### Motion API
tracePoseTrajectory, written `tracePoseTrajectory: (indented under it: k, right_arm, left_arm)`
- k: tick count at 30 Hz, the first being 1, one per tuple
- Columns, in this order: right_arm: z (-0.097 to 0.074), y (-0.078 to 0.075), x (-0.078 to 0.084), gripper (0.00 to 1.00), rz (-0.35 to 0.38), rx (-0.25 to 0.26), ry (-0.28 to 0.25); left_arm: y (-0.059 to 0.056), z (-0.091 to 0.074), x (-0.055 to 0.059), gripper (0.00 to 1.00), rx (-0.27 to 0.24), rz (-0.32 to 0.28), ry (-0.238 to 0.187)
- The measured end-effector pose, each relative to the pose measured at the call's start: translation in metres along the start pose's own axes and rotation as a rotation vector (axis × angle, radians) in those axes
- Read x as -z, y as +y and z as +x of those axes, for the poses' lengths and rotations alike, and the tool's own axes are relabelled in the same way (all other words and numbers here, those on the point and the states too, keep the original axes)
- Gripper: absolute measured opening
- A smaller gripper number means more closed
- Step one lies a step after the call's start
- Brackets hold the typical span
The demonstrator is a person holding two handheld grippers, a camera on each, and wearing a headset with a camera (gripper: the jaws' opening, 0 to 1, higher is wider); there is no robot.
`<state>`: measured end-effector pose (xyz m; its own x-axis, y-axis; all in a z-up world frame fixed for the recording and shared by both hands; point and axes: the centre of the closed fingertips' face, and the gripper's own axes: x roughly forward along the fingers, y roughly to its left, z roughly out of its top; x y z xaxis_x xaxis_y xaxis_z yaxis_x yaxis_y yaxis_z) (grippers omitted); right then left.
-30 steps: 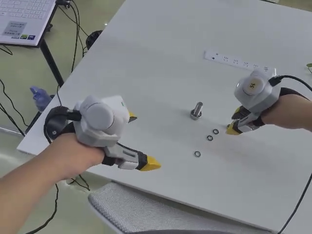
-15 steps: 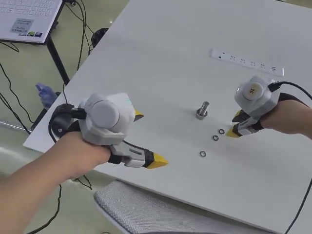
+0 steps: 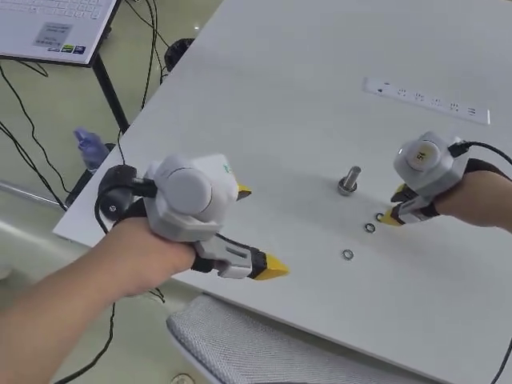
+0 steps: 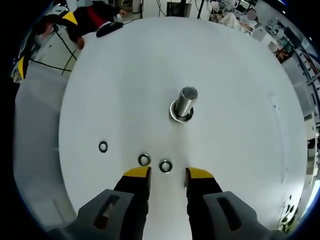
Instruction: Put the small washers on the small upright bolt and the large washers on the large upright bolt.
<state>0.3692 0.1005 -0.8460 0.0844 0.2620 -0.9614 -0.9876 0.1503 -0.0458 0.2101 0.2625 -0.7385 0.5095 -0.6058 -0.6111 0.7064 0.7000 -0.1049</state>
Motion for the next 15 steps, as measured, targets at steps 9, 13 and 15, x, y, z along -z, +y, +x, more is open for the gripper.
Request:
tracePoseTrajectory:
  k: [9,13,15]
  right_arm:
    - [0.011,0.002,0.005,0.29,0.009,-0.012,0.023]
    - [0.014,0.000,0.007,0.29,0.018,-0.011,0.024]
    - [0.015,0.000,0.008,0.29,0.021,-0.012,0.025]
  left_arm:
    - [0.005,0.003,-0.005,0.77,0.009,0.009,0.000]
    - [0.003,0.003,-0.005,0.77,0.013,0.008,0.000]
    - [0.003,0.003,-0.004,0.76,0.014,0.004,0.003]
